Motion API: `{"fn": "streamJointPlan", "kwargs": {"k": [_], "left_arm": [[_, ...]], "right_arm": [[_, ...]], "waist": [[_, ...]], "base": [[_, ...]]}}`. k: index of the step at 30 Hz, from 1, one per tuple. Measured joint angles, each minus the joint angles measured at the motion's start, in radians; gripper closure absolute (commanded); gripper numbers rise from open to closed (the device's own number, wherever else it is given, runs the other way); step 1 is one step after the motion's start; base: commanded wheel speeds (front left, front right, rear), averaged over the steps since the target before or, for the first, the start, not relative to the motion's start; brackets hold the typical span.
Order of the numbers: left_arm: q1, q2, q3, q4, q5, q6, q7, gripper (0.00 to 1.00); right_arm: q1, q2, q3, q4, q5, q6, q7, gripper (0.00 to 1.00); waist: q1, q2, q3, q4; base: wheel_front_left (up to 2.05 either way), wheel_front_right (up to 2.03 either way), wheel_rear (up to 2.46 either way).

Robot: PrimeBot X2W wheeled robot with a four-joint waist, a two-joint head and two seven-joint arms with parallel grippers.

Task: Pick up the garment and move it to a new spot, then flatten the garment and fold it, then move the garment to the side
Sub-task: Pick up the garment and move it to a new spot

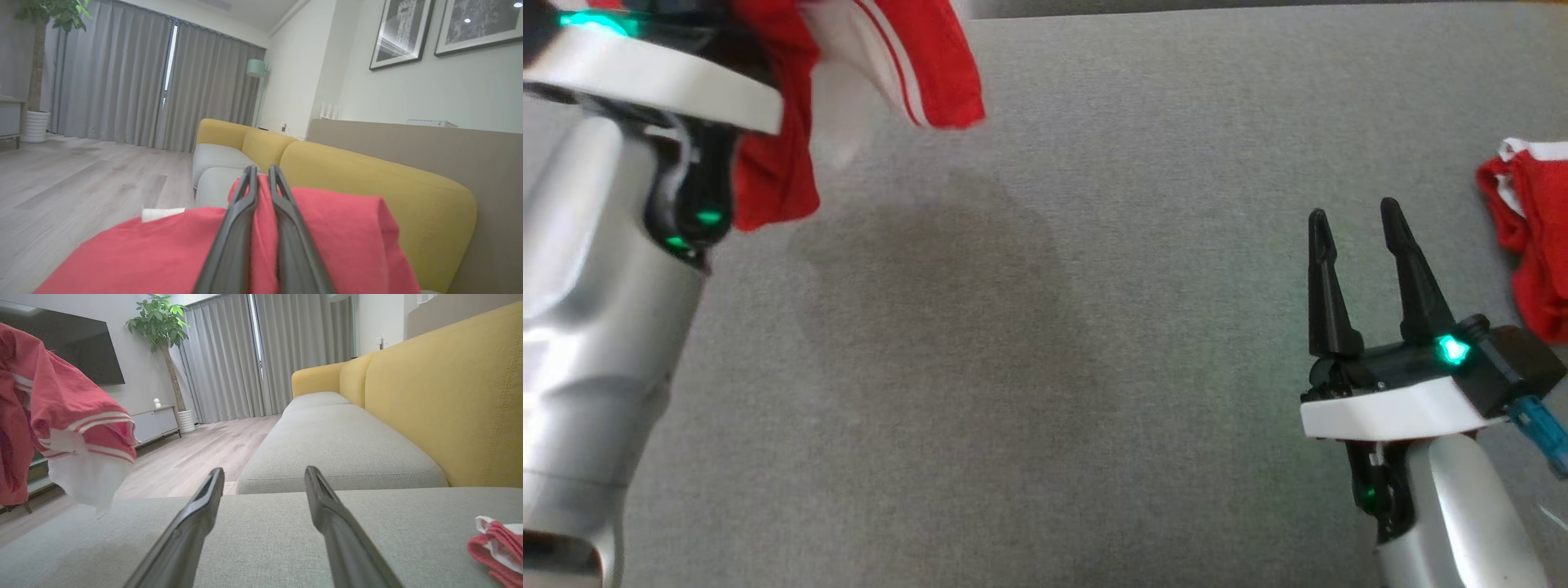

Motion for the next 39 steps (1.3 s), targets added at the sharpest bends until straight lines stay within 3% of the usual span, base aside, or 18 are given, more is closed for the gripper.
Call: {"fn": "streamJointPlan", "kwargs": {"k": [5,8,16,17,18,24,30,39], "left_arm": [[0.019,-0.007,-0.04,-0.077,0.031,0.075,0.048,1.0],[0.021,-0.025,-0.063,-0.099,0.044,0.095,0.061,1.0],[0.032,-0.161,-0.174,-0.075,0.095,0.143,0.071,0.99],[0.039,-0.181,-0.178,-0.059,0.094,0.143,0.06,0.33],[0.046,-0.199,-0.185,-0.04,0.094,0.142,0.049,0.0],[0.061,-0.223,-0.203,0.041,0.103,0.133,-0.026,0.0],[0.107,-0.143,-0.194,0.041,0.189,0.125,-0.098,0.0],[0.403,-0.09,-0.006,-0.145,0.294,0.141,-0.11,0.0]], "right_arm": [[-0.003,0.0,0.017,-0.001,0.03,0.0,0.0,0.0],[-0.008,0.0,0.024,-0.002,0.038,0.0,0.0,0.0],[-0.062,0.0,0.026,-0.019,0.07,0.0,0.0,0.0],[-0.061,0.0,0.026,-0.019,0.074,0.0,0.0,0.0],[-0.061,0.0,0.026,-0.018,0.076,0.0,0.0,0.0],[-0.061,0.0,0.016,-0.018,0.076,0.0,-0.001,0.0],[-0.059,0.0,-0.006,-0.016,0.071,0.0,-0.005,0.0],[-0.004,0.0,-0.033,0.01,0.033,0.0,-0.005,0.0]], "waist": [[0.0001,0.0,0.012,-0.04],[0.0002,0.0,0.018,-0.062],[0.0002,0.0,0.045,-0.165],[0.0002,0.0,0.048,-0.177],[0.0003,0.0,0.05,-0.189],[0.0003,0.0,0.053,-0.214],[0.0002,0.0,0.032,-0.165],[0.0001,0.0,-0.028,-0.058]], "base": [[0.0,0.0,0.0],[0.0,0.0,0.0],[0.0,0.0,0.0],[0.0,0.0,0.0],[0.0,0.0,0.0],[0.0,0.0,0.0],[0.0,0.0,0.0],[0.0,0.0,0.0]]}}
